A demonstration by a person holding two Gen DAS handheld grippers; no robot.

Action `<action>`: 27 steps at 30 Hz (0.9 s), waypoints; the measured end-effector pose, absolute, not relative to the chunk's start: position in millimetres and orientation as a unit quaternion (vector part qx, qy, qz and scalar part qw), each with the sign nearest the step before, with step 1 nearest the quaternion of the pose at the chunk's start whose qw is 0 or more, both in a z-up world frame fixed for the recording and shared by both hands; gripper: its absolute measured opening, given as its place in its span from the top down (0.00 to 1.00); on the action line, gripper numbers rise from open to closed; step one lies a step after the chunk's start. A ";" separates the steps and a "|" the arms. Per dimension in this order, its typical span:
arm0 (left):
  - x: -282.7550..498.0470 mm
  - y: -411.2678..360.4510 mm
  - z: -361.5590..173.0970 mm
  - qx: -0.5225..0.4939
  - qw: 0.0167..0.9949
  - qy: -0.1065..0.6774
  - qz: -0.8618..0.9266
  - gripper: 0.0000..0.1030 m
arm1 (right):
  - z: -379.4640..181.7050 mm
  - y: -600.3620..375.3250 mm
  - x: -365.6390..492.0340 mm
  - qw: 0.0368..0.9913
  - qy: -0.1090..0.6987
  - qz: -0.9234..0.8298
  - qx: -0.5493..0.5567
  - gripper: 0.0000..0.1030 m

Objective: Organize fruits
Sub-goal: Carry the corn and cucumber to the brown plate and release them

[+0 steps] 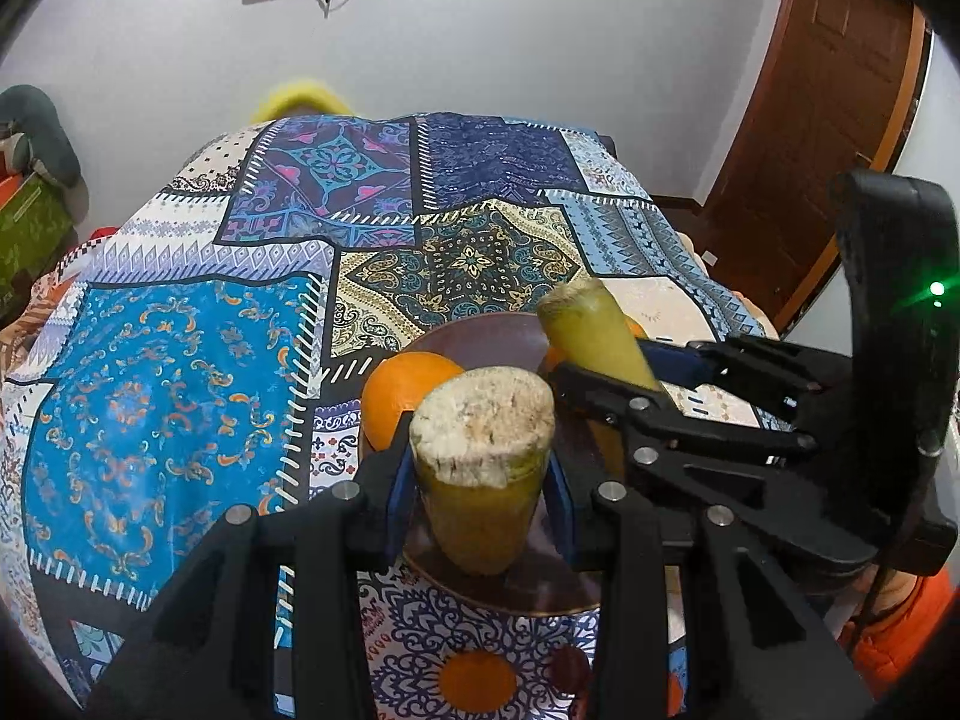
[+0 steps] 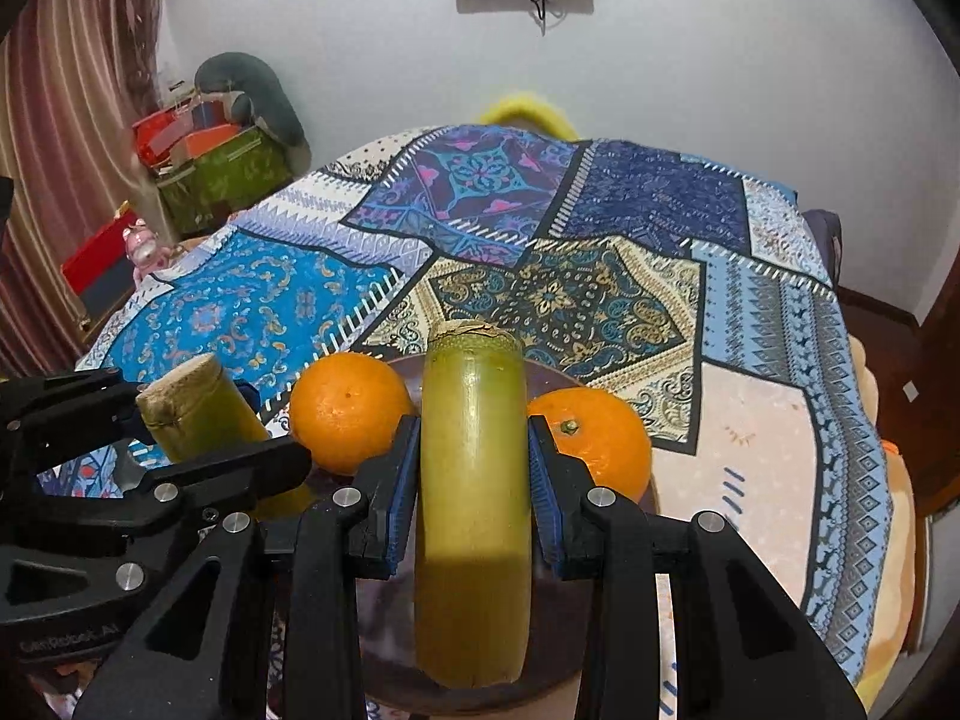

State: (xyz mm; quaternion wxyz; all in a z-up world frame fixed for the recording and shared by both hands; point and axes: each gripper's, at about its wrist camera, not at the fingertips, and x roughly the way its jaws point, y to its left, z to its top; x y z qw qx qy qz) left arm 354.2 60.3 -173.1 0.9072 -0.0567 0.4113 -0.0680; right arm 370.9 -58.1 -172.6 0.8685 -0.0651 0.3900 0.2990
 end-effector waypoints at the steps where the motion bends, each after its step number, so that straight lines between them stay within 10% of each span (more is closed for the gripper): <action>1: 354.3 60.3 -173.2 -0.056 0.907 0.411 -0.068 0.63 | -173.8 -57.5 372.3 0.865 0.396 0.302 -0.061 0.69; 25: 381.3 31.2 -177.1 -0.004 0.905 0.423 -0.042 0.63 | -151.9 -134.5 338.0 0.893 0.364 0.258 -0.062 0.67; 27: 382.5 30.9 -175.3 -0.012 0.902 0.429 -0.044 0.43 | -149.4 -143.1 336.3 0.894 0.365 0.256 -0.051 0.67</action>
